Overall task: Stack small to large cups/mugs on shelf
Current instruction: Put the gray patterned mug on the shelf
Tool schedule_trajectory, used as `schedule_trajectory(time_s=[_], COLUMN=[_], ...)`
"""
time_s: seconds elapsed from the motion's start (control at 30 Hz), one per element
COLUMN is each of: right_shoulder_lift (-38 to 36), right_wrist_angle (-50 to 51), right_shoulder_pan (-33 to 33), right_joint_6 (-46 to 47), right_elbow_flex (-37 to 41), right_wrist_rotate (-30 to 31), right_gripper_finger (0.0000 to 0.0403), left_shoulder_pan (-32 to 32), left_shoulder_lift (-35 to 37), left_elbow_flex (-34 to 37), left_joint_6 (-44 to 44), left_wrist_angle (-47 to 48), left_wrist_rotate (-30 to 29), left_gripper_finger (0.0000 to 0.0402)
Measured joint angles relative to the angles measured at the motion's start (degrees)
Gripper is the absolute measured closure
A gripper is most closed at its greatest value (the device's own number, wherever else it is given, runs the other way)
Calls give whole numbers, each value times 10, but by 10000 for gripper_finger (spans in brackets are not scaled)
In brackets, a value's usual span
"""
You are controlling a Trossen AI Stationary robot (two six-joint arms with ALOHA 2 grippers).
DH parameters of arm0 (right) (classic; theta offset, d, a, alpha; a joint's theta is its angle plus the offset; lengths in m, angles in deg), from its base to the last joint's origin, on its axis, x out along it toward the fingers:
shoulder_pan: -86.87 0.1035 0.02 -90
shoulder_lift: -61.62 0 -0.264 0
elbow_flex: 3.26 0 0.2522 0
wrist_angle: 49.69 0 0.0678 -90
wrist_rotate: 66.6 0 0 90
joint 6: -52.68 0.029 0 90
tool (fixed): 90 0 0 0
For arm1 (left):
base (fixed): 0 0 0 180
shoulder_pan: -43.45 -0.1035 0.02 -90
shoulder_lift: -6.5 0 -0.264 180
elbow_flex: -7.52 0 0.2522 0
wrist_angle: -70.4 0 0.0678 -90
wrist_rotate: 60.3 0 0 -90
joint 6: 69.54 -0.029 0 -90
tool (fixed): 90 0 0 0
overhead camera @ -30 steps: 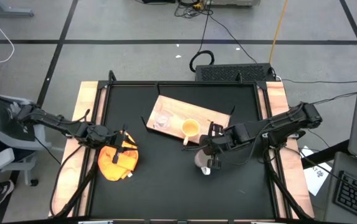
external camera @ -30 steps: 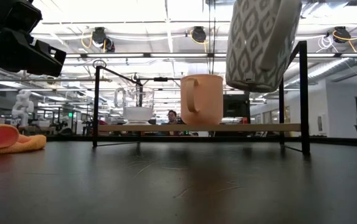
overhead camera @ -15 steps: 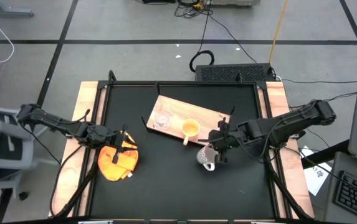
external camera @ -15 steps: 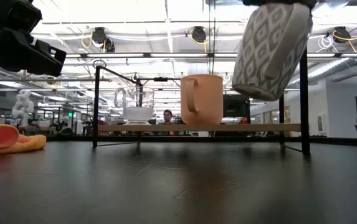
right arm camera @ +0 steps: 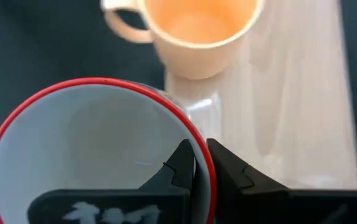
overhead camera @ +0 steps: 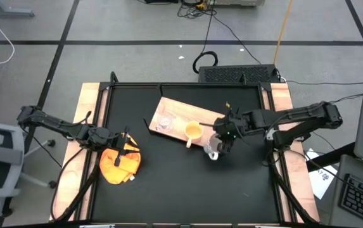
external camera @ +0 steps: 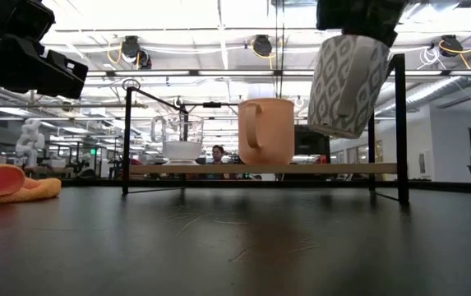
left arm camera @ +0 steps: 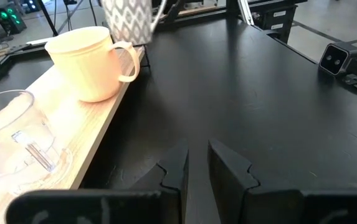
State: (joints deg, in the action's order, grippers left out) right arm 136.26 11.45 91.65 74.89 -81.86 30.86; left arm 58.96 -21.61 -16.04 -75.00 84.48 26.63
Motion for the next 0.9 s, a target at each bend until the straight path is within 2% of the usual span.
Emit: schedule_trajectory(time_s=[0.13,0.33,0.53,0.9], right_shoulder_lift=[0,8,54,125], right_wrist_angle=[24,29,50,88], right_shoulder_pan=[-28,-71,-105,-130], right_joint_6=[-8,-25,-45,-79], right_elbow_flex=[-24,-31,-31,-86], right_wrist_rotate=[-9,-59,-90,-89], right_gripper_finger=[389,389,389,389], left_shoulder_pan=[0,0,0,0], left_shoulder_lift=[0,0,0,0], left_elbow_flex=[0,0,0,0], left_joint_6=[-6,-8,-8,-9], left_wrist_angle=[0,-1,-1,4], left_wrist_rotate=[0,0,0,0], left_gripper_finger=[339,339,339,339])
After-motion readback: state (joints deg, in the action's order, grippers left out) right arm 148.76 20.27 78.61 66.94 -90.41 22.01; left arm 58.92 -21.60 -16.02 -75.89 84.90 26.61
